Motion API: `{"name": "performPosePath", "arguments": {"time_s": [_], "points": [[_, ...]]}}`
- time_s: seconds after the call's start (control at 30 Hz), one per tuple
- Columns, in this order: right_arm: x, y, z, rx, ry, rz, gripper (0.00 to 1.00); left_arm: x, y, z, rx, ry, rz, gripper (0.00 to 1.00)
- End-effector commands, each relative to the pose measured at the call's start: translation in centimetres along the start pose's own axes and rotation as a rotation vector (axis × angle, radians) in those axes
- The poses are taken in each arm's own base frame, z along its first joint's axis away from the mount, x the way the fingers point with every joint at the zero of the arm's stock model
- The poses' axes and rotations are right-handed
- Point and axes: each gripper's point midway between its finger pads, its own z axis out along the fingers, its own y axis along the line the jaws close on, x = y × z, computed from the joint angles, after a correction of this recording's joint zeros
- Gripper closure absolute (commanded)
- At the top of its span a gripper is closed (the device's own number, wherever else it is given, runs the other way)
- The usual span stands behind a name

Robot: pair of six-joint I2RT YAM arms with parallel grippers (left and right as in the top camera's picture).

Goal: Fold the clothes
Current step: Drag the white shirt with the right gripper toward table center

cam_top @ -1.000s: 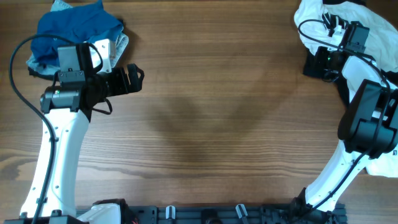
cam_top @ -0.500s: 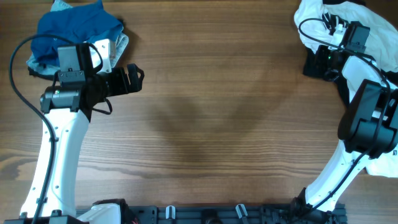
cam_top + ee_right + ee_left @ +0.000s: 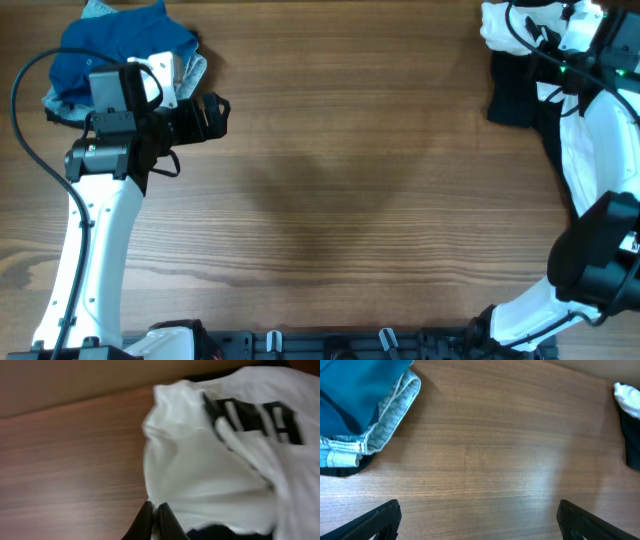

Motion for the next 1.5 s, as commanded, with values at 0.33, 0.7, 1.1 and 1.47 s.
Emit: {"name": "performPosePath", "arguments": {"time_s": [0.33, 0.7, 1.1, 1.47], "points": [[8.4, 29.3, -1.9, -0.572, 0.215, -0.344, 0.96, -2.9, 7.8, -2.7, -0.128, -0.122, -0.142, 0.00], [23.1, 47.8, -11.9, -0.907, 0.402, -0.650, 0.96, -2.6, 15.8, -6.5, -0.276, -0.186, -0.304, 0.00], [11.1, 35.6, -11.1, -0.534, 0.246, -0.346, 0.04, -0.9, 12.6, -4.9, -0.185, -0.087, -0.285, 0.00], [4.9, 5.1, -3.4, 0.093, 0.227, 0.195, 0.01, 6.9, -1.4, 3.9, 0.016, 0.282, 0.054, 0.00]]}}
